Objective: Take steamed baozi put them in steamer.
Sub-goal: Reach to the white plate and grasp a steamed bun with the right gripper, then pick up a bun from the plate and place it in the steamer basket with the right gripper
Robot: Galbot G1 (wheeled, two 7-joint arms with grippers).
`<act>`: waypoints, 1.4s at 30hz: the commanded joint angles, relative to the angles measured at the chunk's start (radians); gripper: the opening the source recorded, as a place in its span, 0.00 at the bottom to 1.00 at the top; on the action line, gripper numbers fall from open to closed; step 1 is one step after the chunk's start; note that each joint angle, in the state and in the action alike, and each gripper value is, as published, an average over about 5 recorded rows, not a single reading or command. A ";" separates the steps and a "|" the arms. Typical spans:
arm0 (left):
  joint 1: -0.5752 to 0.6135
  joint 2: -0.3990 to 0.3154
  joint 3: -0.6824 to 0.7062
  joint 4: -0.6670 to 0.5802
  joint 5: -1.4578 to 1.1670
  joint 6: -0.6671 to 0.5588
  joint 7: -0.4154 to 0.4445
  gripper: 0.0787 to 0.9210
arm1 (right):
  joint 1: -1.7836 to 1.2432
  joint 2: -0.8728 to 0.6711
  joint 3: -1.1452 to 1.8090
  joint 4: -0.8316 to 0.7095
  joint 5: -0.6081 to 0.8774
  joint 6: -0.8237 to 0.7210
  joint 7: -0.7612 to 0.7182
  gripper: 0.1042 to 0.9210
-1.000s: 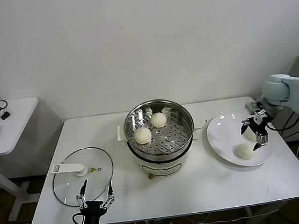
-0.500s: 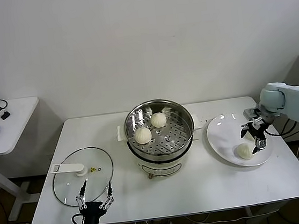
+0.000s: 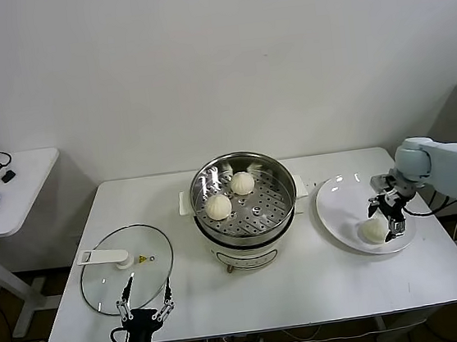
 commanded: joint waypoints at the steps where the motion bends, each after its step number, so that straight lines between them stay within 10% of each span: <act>1: 0.001 -0.018 0.002 -0.010 -0.003 0.002 0.000 0.88 | -0.031 0.003 0.026 -0.014 -0.019 0.000 0.007 0.88; 14: 0.003 -0.019 0.004 -0.009 0.004 0.000 -0.002 0.88 | 0.005 -0.008 0.018 0.006 -0.015 0.002 0.002 0.57; 42: -0.009 -0.019 0.022 0.011 0.016 0.004 -0.010 0.88 | 0.633 0.220 -0.200 0.113 0.279 0.241 -0.182 0.57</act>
